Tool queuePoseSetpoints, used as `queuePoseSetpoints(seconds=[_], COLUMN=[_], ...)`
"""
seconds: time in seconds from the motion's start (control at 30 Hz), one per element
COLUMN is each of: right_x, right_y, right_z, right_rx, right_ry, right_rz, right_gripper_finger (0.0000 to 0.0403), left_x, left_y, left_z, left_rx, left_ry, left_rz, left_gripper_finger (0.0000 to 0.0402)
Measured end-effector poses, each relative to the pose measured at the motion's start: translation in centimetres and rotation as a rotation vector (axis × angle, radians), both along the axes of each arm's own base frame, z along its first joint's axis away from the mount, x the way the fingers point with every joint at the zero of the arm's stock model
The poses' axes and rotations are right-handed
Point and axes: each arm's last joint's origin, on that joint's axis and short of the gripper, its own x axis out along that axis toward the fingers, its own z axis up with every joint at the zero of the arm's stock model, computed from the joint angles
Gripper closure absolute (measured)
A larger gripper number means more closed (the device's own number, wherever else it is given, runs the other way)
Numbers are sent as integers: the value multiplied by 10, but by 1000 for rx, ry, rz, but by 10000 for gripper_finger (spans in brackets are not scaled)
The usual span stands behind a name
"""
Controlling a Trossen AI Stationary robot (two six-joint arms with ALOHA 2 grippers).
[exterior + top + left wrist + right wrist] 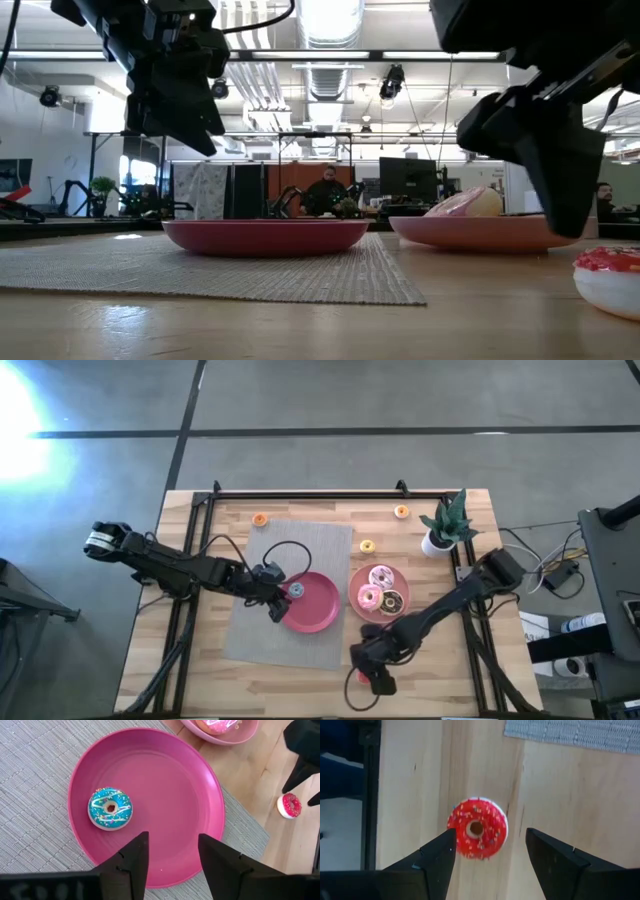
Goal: Pick & Place donuts
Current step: Put the small red donut on the light pink plate
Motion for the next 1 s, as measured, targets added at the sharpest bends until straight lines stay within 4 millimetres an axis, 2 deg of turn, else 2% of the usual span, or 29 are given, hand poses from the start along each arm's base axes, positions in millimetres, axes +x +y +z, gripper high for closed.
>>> queuePoseSetpoints(seconds=[0.27, 0.43, 0.6, 0.8, 0.9, 1.0], right_x=[5, 8, 9, 11, 15, 21], right_y=[2, 4, 3, -6, -21, -46], right_z=[-13, -25, -26, -19, -10, 2], right_rx=[-33, -33, -36, -36, -37, -64], right_ry=[11, 15, 18, 5, -16, -35], right_rz=[-7, -4, -6, -4, -30, -82], right_gripper_finger=[175, 197, 247, 339, 378, 388], left_x=[0, 0, -1, -1, -3, -10], left_y=[0, 0, 0, 0, -2, -5], left_z=[0, 0, -1, 0, 2, 4], left_rx=[2, 2, 3, -7, -13, -3], left_ry=[0, 1, 7, 4, 3, 22], left_rz=[1, 2, 2, 12, 12, 25], left_gripper_finger=[258, 258, 258, 258, 258, 261])
